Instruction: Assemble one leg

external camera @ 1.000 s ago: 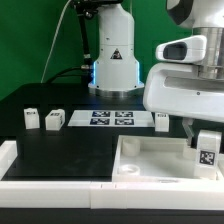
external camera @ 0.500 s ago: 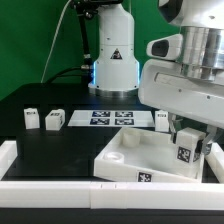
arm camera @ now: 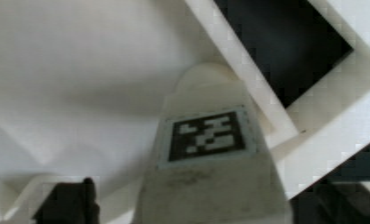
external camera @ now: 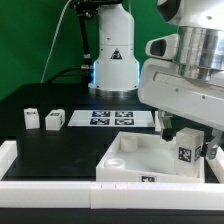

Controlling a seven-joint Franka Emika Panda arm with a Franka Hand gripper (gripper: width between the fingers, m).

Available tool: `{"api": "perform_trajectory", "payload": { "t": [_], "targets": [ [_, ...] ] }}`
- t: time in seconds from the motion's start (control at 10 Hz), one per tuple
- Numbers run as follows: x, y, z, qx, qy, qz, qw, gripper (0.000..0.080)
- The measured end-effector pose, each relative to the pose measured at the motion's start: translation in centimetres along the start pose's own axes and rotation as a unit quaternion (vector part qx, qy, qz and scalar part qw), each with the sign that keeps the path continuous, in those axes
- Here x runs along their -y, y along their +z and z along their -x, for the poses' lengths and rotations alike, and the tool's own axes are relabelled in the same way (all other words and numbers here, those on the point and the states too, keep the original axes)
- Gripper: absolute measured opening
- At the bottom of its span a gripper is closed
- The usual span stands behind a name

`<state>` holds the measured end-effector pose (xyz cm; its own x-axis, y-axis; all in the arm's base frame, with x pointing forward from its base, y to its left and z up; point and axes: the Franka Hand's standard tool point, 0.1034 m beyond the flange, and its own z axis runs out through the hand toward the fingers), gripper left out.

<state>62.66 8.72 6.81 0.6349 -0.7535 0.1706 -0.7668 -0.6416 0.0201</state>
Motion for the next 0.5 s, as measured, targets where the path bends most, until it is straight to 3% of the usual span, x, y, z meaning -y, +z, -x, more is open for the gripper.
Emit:
{"api": "perform_trajectory", "payload": {
  "t": [0.5],
  "targets": [
    [0.0, 0.0, 0.0, 0.0, 0.0, 0.0, 1.0, 0.0649]
  ]
}}
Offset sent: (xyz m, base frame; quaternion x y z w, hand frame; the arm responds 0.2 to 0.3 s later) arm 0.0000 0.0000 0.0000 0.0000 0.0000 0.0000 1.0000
